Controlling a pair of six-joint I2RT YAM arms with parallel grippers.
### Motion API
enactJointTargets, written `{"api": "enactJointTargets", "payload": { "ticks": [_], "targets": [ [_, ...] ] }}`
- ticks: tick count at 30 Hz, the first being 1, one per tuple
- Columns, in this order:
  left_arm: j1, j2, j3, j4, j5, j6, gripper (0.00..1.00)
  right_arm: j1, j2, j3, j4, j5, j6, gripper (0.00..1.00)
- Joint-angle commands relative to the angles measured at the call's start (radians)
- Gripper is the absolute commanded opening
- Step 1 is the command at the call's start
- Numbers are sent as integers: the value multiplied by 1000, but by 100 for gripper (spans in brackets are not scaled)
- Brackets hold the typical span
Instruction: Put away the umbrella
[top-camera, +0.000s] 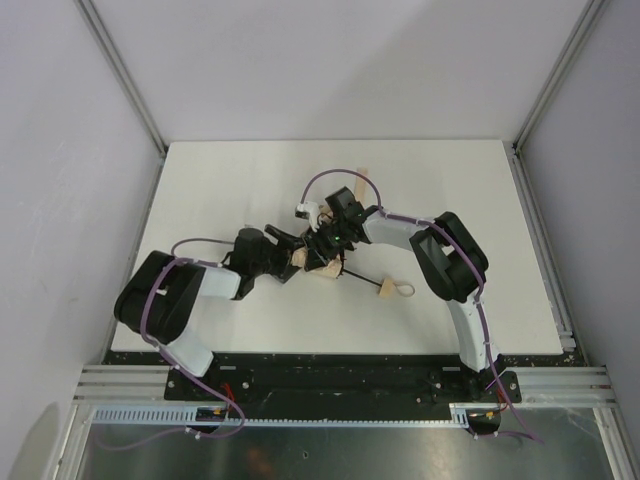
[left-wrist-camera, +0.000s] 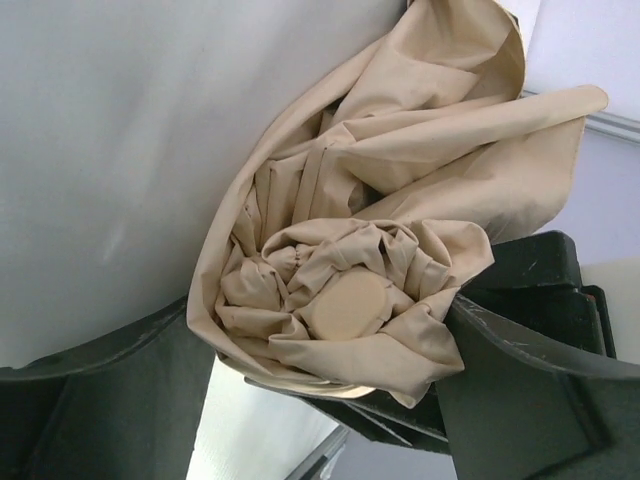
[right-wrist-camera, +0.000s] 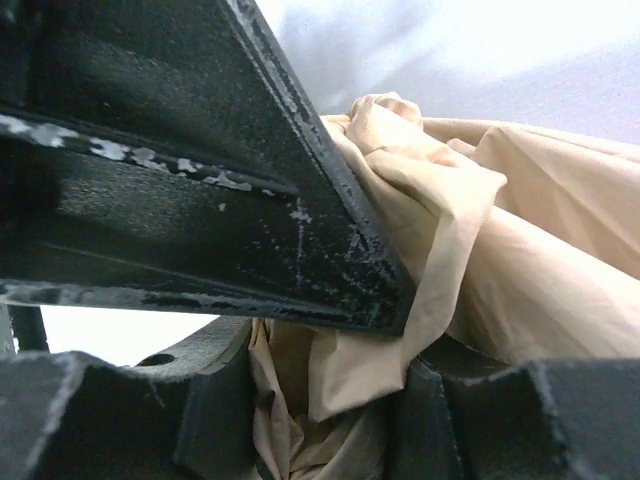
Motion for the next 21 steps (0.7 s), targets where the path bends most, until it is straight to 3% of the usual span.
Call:
{"api": "enactJointTargets", "payload": {
  "ticks": [1,5,13,16,19,20,21],
  "targets": [
    [-17,55,-11,-52,-158,47,82,31,109,-102,-235,44,-21,0],
    [-12,110,7,-72,-197,125,66,44,102,-102,-245,50,-47,0],
    [-12,103,14,-96,-206,226,18,58,41,-102,-214,116,2,0],
    [-14,110,13,-103,-183,229,10,57,-18,-101,-181,145,45,0],
    [-19,120,22,-110,-153,240,7,44,-88,-100,-168,156,93,15],
    [-20,120,25,-116,-146,242,3,38,-115,-100,-168,157,109,23],
    [-21,117,28,-124,-142,244,2,33,-143,-99,-168,164,124,37]
  ]
}}
